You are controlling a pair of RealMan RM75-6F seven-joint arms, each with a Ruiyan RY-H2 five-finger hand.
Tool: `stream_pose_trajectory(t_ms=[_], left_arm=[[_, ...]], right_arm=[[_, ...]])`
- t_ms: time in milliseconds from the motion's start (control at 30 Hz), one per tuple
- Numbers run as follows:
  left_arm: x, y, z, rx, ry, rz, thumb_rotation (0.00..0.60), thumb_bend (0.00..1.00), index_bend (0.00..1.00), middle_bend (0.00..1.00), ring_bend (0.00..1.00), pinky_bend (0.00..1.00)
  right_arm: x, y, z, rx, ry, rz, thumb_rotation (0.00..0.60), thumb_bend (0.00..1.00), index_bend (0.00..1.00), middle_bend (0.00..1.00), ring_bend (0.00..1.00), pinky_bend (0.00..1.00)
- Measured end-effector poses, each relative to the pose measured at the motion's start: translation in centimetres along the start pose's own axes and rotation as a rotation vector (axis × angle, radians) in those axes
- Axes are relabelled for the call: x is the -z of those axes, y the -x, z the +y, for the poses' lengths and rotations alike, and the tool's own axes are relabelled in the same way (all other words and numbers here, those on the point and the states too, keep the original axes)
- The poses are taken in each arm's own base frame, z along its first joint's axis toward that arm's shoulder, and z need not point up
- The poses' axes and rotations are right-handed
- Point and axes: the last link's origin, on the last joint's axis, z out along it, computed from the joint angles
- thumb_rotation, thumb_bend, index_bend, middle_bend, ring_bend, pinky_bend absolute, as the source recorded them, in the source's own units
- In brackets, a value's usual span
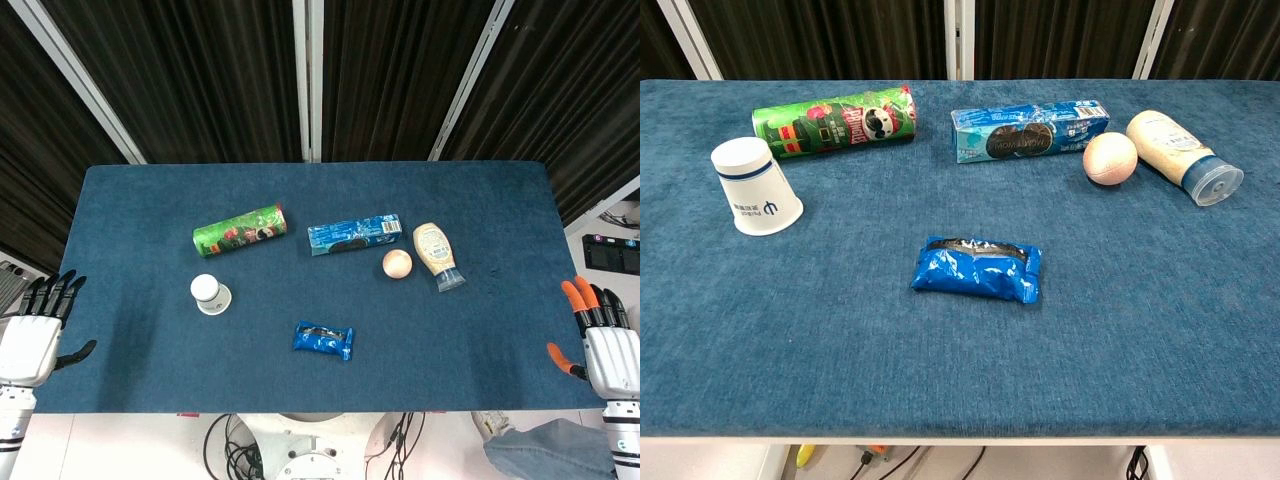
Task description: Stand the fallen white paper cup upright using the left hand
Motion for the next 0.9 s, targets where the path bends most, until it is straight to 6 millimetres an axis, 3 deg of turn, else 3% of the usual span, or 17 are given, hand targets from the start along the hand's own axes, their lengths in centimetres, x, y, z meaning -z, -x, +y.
stream_pose_trajectory(t_ms=[233, 500, 667, 900], left_arm=[[-2.4, -1.0, 2.9, -0.06, 0.108, -0.022, 0.6, 0.17, 0.02, 0.0, 0.0, 0.0], [-6.3, -1.2, 8.9, -0.181, 0.304, -0.083, 0.6, 0.17, 0.02, 0.0, 0.0, 0.0], [-8.7, -0.5, 12.7, -0.248, 0.411, -0.117, 0.6, 0.17, 0.02, 0.0, 0.0, 0.0], [-10.9, 1.0, 15.7, -0.362, 0.472, -0.168, 0.6, 0.17, 0.02, 0.0, 0.0, 0.0]], right_arm=[[-0.2, -0.2, -0.3, 0.001, -0.006, 0.004, 0.6, 0.18, 0.0, 0.0, 0.0, 0.0], [-0.4, 0.3, 0.1, -0.005, 0.005, -0.014, 0.6, 0.18, 0.0, 0.0, 0.0, 0.0], [-0.4, 0.4, 0.5, -0.011, 0.015, -0.015, 0.6, 0.18, 0.0, 0.0, 0.0, 0.0], [-0.5, 0.5, 1.0, -0.024, 0.024, -0.02, 0.6, 0.18, 0.0, 0.0, 0.0, 0.0]])
